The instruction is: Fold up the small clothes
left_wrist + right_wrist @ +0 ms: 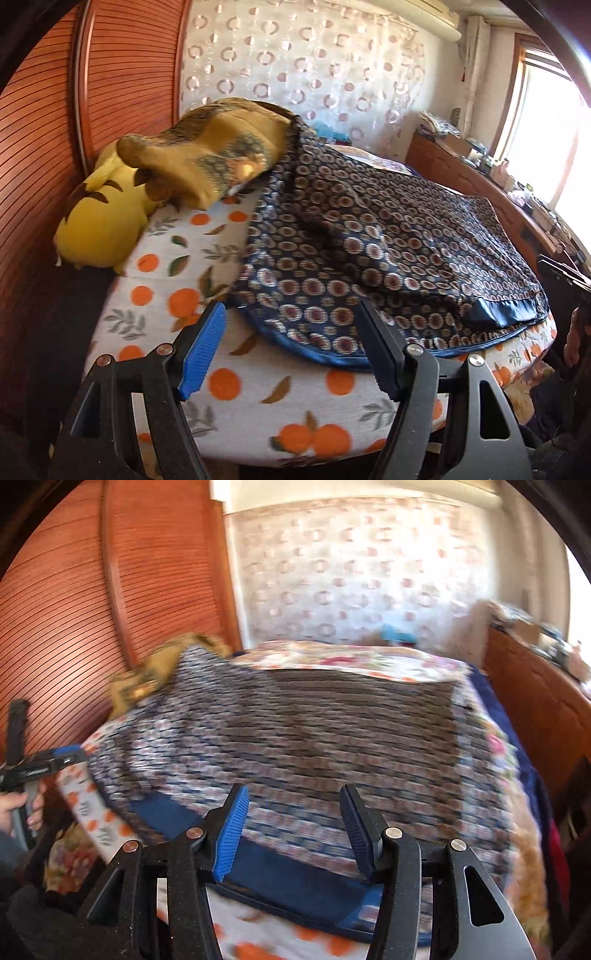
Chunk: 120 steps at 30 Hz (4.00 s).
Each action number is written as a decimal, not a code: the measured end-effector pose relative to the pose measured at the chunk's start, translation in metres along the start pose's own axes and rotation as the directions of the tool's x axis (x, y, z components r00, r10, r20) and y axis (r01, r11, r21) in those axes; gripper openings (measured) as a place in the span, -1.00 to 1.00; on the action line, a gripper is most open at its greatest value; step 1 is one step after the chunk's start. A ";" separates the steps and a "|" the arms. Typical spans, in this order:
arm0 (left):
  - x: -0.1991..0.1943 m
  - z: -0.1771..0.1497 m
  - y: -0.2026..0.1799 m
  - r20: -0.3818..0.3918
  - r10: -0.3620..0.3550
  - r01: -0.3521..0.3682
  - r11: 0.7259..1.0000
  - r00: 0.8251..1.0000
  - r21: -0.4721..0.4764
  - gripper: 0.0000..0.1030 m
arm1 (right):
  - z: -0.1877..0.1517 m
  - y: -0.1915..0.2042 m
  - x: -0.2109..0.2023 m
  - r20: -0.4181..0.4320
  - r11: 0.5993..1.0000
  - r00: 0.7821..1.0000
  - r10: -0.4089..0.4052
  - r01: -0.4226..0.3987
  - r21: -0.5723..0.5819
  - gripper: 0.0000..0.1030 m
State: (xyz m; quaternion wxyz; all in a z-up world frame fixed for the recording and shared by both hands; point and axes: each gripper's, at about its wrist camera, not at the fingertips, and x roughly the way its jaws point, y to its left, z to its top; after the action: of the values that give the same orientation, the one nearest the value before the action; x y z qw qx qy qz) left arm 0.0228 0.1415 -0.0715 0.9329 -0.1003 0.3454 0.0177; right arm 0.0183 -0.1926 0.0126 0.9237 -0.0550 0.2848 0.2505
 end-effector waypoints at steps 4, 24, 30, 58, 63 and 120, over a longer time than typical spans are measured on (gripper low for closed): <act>-0.007 -0.001 0.013 0.009 0.022 -0.021 1.000 1.000 -0.013 0.42 | 0.010 0.040 0.025 -0.022 0.993 0.994 0.103 -0.105 -0.056 0.04; -0.047 -0.016 0.096 0.051 0.139 -0.133 0.985 0.989 -0.111 0.42 | 0.050 0.189 0.163 -0.218 0.868 0.888 0.404 -0.448 -0.217 0.03; -0.051 -0.019 0.109 0.055 0.155 -0.147 0.980 0.986 -0.132 0.42 | 0.048 0.223 0.200 -0.302 0.852 0.873 0.383 -0.460 -0.248 0.03; 0.064 0.139 -0.002 0.061 -0.048 0.041 0.994 0.997 0.106 0.42 | 0.043 0.130 0.113 -0.076 0.919 0.940 0.332 -0.340 -0.199 -0.93; 0.111 0.168 -0.024 -0.034 -0.078 0.081 0.992 0.996 0.092 0.42 | 0.037 0.127 0.108 -0.064 0.921 0.940 0.334 -0.340 -0.191 -0.93; 0.151 0.159 -0.451 -0.295 -0.317 0.429 0.752 0.901 0.501 -0.92 | -0.088 -0.121 -0.099 0.120 0.977 0.990 -0.072 0.046 0.209 -0.93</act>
State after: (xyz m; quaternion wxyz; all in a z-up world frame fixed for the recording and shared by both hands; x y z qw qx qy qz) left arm 0.2858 -0.2742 0.0280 0.8679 0.1062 0.3962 -0.2803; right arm -0.0366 -0.3616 -0.0106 0.9477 0.0483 0.2480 0.1951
